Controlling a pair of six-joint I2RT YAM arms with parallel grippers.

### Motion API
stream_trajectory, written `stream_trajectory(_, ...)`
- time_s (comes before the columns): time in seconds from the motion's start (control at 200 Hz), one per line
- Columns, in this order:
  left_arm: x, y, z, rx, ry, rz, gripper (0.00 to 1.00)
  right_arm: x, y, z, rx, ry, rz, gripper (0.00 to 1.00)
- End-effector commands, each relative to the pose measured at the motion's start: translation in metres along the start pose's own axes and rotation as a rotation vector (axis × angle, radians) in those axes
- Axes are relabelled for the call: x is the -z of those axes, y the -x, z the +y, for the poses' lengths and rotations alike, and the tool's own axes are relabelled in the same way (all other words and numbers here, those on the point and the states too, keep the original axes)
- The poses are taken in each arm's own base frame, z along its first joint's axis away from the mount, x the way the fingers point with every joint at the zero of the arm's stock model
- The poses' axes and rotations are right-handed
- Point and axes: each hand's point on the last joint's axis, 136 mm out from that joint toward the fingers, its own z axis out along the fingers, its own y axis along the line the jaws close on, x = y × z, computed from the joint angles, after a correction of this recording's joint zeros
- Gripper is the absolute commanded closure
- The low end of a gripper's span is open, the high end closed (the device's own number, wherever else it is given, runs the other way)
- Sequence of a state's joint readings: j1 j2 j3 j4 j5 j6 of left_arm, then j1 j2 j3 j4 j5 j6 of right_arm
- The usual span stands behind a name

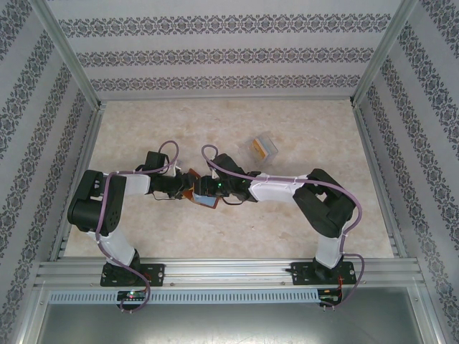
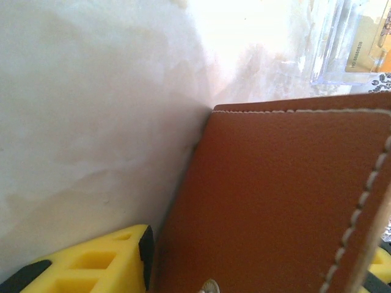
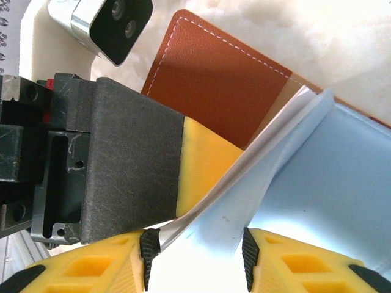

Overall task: Put the credit cards into the card holder
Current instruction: Flip over the card slot in the card holder.

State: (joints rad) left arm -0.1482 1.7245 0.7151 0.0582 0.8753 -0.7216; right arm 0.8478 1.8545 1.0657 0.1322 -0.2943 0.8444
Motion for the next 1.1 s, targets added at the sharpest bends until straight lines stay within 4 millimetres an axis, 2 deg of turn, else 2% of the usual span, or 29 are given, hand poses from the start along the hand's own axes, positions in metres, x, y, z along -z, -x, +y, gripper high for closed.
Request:
stream_trajectory(0.0, -0.008, 0.006, 0.029, 0.011, 0.084, -0.042, 0.58, 0.001, 0.015, 0.018, -0.009, 0.067, -0.035, 0.53)
stream_trajectory(0.315, -0.008, 0.005, 0.030, 0.013, 0.084, -0.041, 0.58, 0.001, 0.017, 0.019, -0.031, 0.090, -0.033, 0.59)
stream_trajectory(0.575, -0.007, 0.007, 0.031, 0.017, 0.081, -0.045, 0.58, 0.002, 0.018, 0.021, -0.052, 0.119, -0.039, 0.55)
stream_trajectory(0.959, -0.007, 0.008, 0.031, 0.019, 0.078, -0.046, 0.58, 0.004, 0.021, 0.027, -0.052, 0.156, -0.046, 0.59)
stream_trajectory(1.094, -0.008, 0.009, 0.030, 0.022, 0.078, -0.045, 0.58, 0.007, 0.023, 0.028, -0.047, 0.156, -0.060, 0.54)
